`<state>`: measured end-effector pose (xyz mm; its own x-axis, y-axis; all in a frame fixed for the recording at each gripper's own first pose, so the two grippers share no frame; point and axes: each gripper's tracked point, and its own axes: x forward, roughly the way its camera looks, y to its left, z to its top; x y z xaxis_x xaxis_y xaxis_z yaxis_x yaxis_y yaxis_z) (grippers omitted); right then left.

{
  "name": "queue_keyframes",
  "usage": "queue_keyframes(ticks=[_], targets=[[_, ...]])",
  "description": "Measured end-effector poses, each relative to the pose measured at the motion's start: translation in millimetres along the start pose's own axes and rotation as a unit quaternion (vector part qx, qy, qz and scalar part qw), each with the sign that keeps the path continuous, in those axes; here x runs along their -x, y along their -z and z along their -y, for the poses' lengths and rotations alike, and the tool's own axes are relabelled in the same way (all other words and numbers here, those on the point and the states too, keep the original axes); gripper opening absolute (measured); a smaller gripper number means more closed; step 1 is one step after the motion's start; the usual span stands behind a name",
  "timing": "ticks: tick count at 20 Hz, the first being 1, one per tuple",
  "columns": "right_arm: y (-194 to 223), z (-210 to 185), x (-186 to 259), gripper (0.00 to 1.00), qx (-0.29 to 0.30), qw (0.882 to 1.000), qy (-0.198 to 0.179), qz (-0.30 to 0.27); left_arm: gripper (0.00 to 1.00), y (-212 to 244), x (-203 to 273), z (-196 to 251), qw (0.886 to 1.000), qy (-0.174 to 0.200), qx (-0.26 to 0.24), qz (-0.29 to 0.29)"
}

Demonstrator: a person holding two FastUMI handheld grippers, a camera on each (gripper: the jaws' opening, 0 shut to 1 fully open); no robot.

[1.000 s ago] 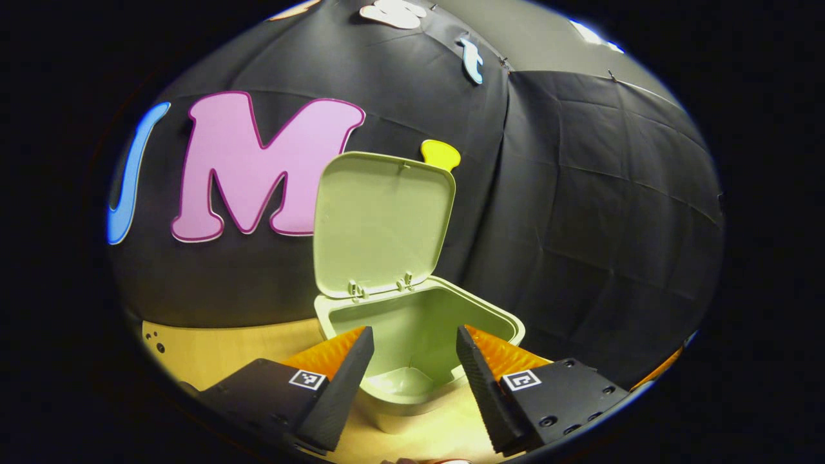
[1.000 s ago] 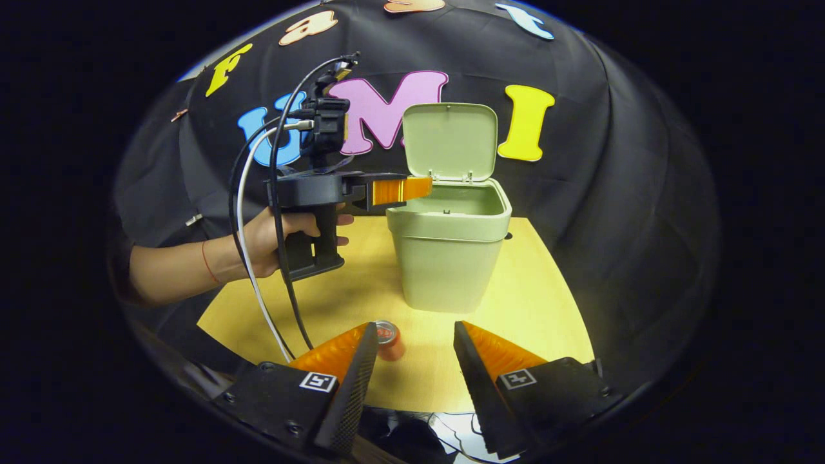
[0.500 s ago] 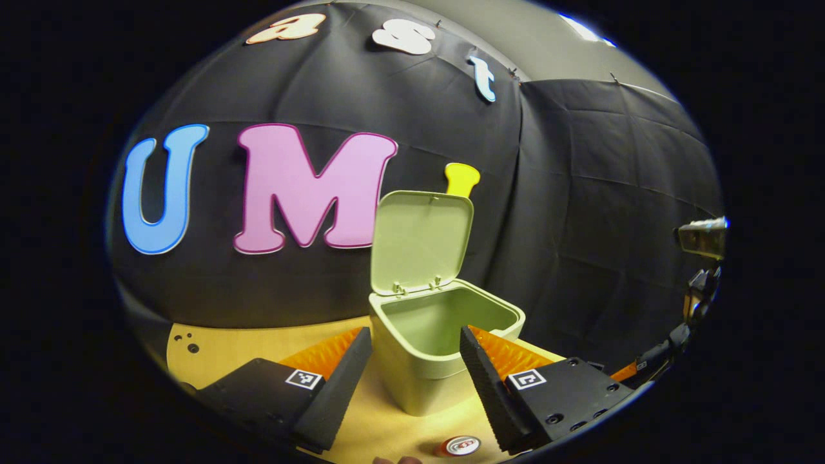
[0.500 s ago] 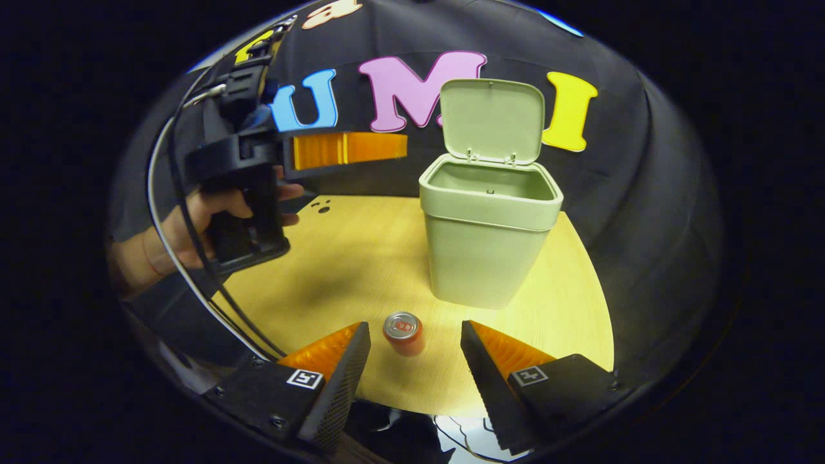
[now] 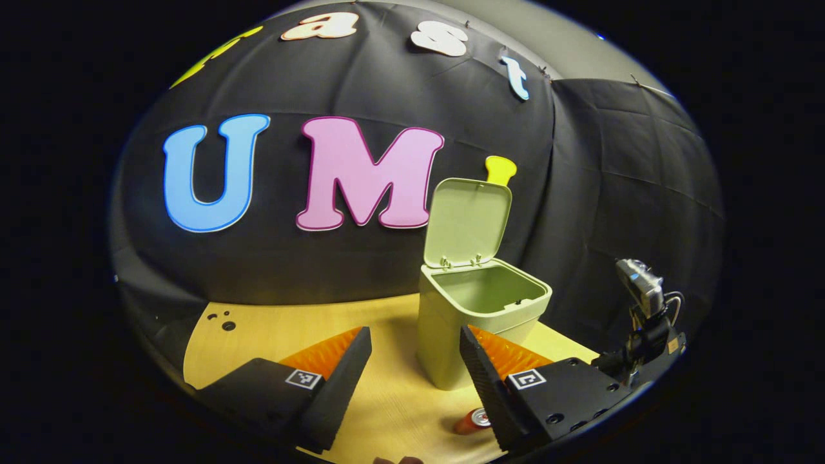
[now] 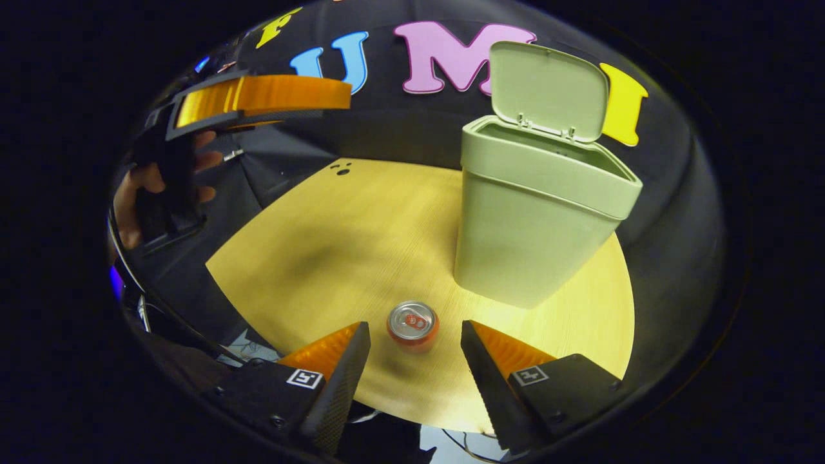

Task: Press the lid of the desktop garbage bin to open it, pick up the crumpled paper on the desktop and throw it into the bin, then pick up the pop can on the desktop and drop it into the bin, and finally close the garbage bin lid.

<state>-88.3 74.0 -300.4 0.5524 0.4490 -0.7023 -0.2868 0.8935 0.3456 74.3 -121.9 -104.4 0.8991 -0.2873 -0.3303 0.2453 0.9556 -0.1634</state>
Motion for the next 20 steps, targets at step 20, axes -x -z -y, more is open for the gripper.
queue_keyframes(ticks=[20], targets=[[39.9, -6.5, -82.4, 0.90, 0.052, 0.993, -0.050, -0.094, 0.90, 44.3, 47.9, -75.1, 0.993, -0.103, 0.045, -0.035]])
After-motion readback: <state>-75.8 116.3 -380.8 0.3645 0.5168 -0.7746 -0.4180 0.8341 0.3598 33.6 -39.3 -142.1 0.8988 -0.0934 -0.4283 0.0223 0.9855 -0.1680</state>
